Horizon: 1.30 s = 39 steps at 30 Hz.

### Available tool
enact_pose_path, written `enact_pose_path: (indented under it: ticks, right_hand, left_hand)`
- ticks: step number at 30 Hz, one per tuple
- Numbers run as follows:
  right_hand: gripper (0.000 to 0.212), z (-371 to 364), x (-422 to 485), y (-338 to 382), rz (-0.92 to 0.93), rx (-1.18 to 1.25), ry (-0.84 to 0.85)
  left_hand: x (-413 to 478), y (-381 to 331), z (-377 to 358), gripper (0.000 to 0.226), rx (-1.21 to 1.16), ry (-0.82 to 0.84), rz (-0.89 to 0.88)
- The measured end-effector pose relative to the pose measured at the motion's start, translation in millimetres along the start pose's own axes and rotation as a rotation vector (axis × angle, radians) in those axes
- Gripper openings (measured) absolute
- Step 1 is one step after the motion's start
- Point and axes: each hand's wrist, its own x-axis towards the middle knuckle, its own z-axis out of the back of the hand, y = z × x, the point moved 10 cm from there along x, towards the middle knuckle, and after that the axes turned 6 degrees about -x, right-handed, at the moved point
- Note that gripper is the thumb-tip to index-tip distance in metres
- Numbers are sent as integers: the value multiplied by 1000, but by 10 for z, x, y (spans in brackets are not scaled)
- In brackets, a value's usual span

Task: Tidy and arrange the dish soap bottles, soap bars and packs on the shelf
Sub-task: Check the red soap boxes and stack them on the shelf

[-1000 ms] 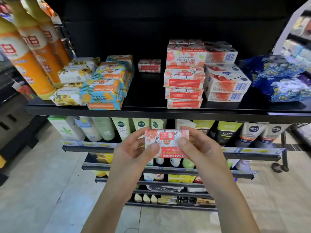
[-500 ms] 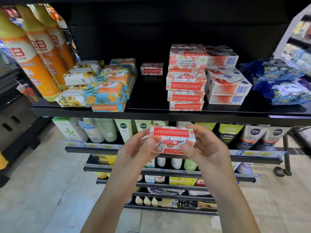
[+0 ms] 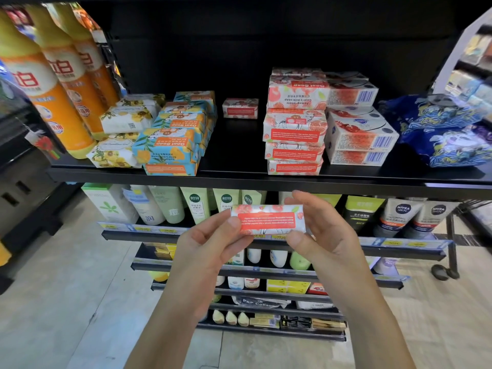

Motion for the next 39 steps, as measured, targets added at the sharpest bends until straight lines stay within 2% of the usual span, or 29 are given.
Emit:
enact_pose_path:
  ticks: [4,9,13,16,19,24,30,35,39]
  right_hand:
    - [58,-12,-22,-173,-194,10,-27]
    - [47,9,-10,-154,-223,33,-99]
    - [41,25,-12,-222,-249,66,-101]
    - [49,32,-7,-264,-255,96,-92]
    - [43,79,-1,-253,-210,129,-77]
    - [65,96,-4,-189,-95,106,-11]
    - [69,51,-14,-141,-50,138,37]
    - [72,-4,-18,-116,-77,107,72]
    - [67,8,-14,-232,-176,59,14]
  left_hand:
    - [0,1,21,49,-16,-15,1]
    - [-4,12,11,54,-24,-44,10]
    - [-4,-7,-36,54,-5,0,1]
    - [6,-15,-70,49,6,33,16]
    - [17,-7,-80,55,12,38,15]
    - [19,63,-81,62,-49,14,77]
    - [15,98,-85,44,-27,33,92]
    - [18,82,-52,44,-33,27,74]
    - [10,61,-26,42,-14,12,49]
